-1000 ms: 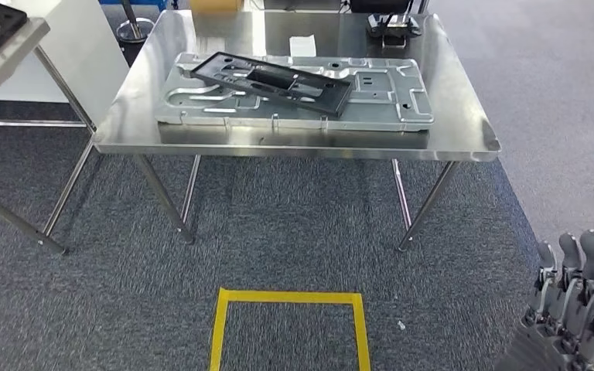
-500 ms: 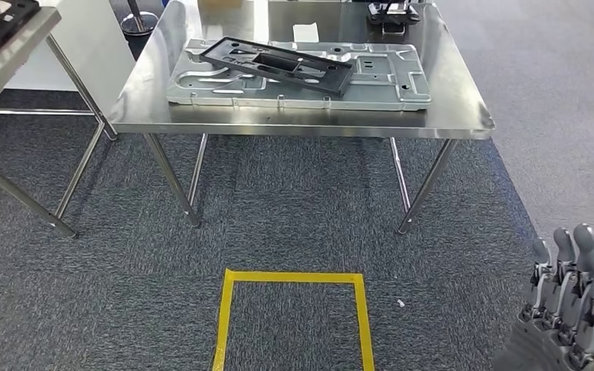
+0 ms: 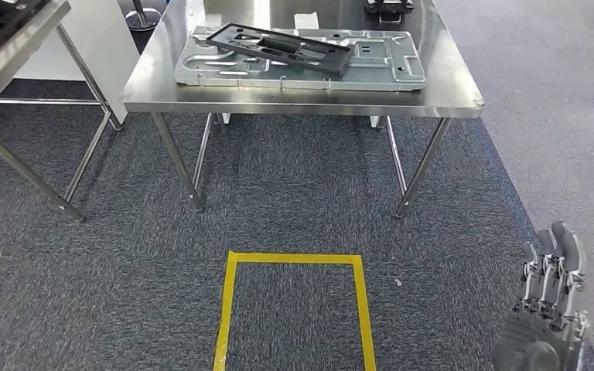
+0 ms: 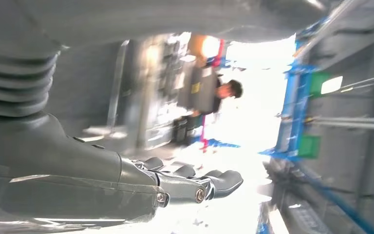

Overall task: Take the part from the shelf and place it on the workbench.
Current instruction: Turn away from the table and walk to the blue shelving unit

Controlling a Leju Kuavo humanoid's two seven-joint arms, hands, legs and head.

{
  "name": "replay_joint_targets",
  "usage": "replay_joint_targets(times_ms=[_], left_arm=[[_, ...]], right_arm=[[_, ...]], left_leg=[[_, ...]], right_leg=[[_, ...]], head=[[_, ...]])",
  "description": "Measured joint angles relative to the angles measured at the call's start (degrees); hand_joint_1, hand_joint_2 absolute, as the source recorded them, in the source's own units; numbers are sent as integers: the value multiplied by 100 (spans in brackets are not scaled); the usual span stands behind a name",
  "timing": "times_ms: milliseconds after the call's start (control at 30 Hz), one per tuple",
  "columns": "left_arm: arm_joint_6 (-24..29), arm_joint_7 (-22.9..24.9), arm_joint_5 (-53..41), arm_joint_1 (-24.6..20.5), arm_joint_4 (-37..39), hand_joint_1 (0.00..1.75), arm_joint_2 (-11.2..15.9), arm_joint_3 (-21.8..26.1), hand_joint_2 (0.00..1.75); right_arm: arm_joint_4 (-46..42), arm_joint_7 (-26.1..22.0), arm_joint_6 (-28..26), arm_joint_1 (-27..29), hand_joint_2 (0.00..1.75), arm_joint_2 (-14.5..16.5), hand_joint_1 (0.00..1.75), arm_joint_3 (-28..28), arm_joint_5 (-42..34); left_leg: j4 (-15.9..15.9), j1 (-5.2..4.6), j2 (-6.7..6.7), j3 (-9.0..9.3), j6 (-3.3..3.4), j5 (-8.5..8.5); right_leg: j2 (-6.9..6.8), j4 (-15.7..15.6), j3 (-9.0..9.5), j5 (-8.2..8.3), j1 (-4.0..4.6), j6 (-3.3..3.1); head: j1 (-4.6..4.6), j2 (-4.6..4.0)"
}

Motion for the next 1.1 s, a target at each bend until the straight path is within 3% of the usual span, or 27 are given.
replay_joint_targets(times_ms=[33, 67, 100, 167, 200, 233, 300, 367, 433, 500, 567, 600, 700, 733, 767, 800, 867, 933, 967, 1033, 1067, 1100], left_arm=[[-15, 7, -1, 5, 0, 0, -1, -21, 0], [-30, 20, -1, 11, -2, 0, -1, -53, 0], [-40, 34, -1, 22, -6, 0, -1, -94, 0], [-45, 67, -1, 40, -14, 0, 3, -209, 0], [-32, 80, -1, 50, -16, 0, 9, -269, 0], [-12, 93, -1, 57, -16, 0, 16, -328, 0], [33, 117, -1, 77, -15, 0, 31, -431, 0], [57, 133, -1, 98, -13, 0, 39, -523, 0], [79, 145, -1, 115, 3, 0, 57, -619, 0], [110, 152, -1, 112, 35, 0, 87, -710, 0], [133, 154, -2, 106, 60, 0, 119, -767, 0], [138, 154, -2, 111, 67, 0, 131, -787, 0], [135, 148, -4, 131, 78, 0, 159, -831, 0], [131, 145, -5, 132, 81, 0, 169, -845, 0], [127, 144, -5, 132, 83, 0, 180, -860, 0], [125, 144, -5, 132, 85, 0, 189, -877, 0], [125, 144, -5, 130, 87, 0, 209, -902, 0], [125, 144, -5, 124, 88, 0, 226, -933, 0], [125, 145, -4, 122, 88, 0, 231, -945, 0], [125, 149, -4, 130, 92, 0, 234, -957, 0], [125, 151, -3, 133, 95, 0, 236, -958, 0], [125, 154, -4, 136, 98, 0, 239, -961, 0]], right_arm=[[213, 53, -11, -19, 175, 80, 0, -270, -34], [470, 174, -75, -51, 175, 141, 0, -545, -82], [780, 337, -157, -110, 175, 187, 0, -822, -132], [1723, 509, -224, -329, 175, 250, 0, -1526, -196], [2328, 479, -181, -495, 131, 266, 0, -1977, -143], [3042, 379, -141, -697, 87, 277, 0, -2511, 14], [4519, 156, -139, -1131, 0, 284, 0, -3615, 505], [5812, 114, -245, -1483, 0, 268, 0, -4570, 937], [6835, 352, -442, -1789, 0, 237, 0, -5295, 1138], [7742, 642, -741, -2074, 0, 185, 0, -5866, 1206], [8632, 920, -1075, -2301, 0, 115, 0, -6358, 1196], [9056, 1061, -1220, -2397, 0, 72, 0, -6565, 1174], [10007, 1343, -1415, -2601, 0, -34, 0, -7011, 1110], [10232, 1391, -1426, -2653, 0, -65, 0, -7116, 1094], [10443, 1441, -1430, -2703, 0, -97, 0, -7219, 1067], [10639, 1492, -1425, -2749, 0, -126, 0, -7314, 1035], [10958, 1580, -1412, -2830, 0, -178, 0, -7460, 971], [11179, 1613, -1390, -2885, 0, -214, 0, -7546, 948], [11265, 1618, -1370, -2903, 0, -230, 0, -7574, 944], [11392, 1621, -1327, -2921, 0, -268, 0, -7615, 946], [11440, 1621, -1309, -2930, 0, -291, 0, -7632, 952], [11482, 1622, -1298, -2938, 0, -314, 0, -7647, 961]], left_leg=[[2, 2, 14, -48, 63, 52], [-3, 3, 26, -103, 123, 119], [-13, 5, 42, -174, 174, 196], [-10, -7, 60, -349, 233, 341], [-4, -18, 60, -440, 248, 414], [5, -33, 56, -537, 259, 485], [29, -69, 43, -720, 268, 615], [56, -104, 28, -862, 256, 718], [72, -129, 38, -933, 213, 807], [63, -124, 70, -959, 146, 900], [114, -106, 74, -1011, 77, 869], [245, -101, 63, -1073, 47, 706], [1182, -76, 42, -1333, -32, -137], [1498, -67, 41, -1371, -54, -274], [1682, -59, 42, -1341, -69, -257], [1680, -50, 42, -1222, -77, -116], [1126, -36, 41, -703, -71, 173], [299, -50, 37, -138, -27, 113], [46, -62, 35, 5, 4, 32], [-74, -69, 40, -3, 86, 40], [-88, -59, 52, -44, 132, 101], [-101, -45, 65, -102, 186, 172]], right_leg=[[2, -2, -14, 21, -9, 38], [13, 40, -49, -60, -20, 73], [28, 169, -103, -250, -32, 107], [50, 712, -255, -829, -51, 160], [55, 1052, -320, -1036, -56, 180], [57, 1327, -344, -1103, -60, 189], [63, 1405, -157, -877, -56, 162], [65, 756, 396, -629, -17, 57], [61, -73, 946, -684, 40, -56], [68, -429, 1115, -737, 79, -119], [62, -462, 1035, -627, 67, -187], [54, -476, 972, -557, 55, -230], [44, -450, 695, -353, 56, -296], [41, -420, 588, -291, 58, -293], [36, -378, 474, -235, 59, -286], [32, -323, 354, -186, 57, -275], [30, -187, 121, -105, 51, -243], [28, -63, -38, -33, 60, -191], [23, -32, -77, 9, 62, -161], [18, -33, -111, 105, 61, -99], [30, -15, -138, 79, 53, -67], [46, 74, -182, -59, 43, -35]], head=[[2, -1], [9, -1], [19, -1], [48, -1], [54, -1], [61, -1], [70, -1], [80, 0], [83, 0], [83, 0], [87, -1], [79, -1], [40, 0], [37, 0], [36, 0], [36, 0], [34, 0], [32, 1], [27, 0], [24, 0], [17, 0], [26, 0]])
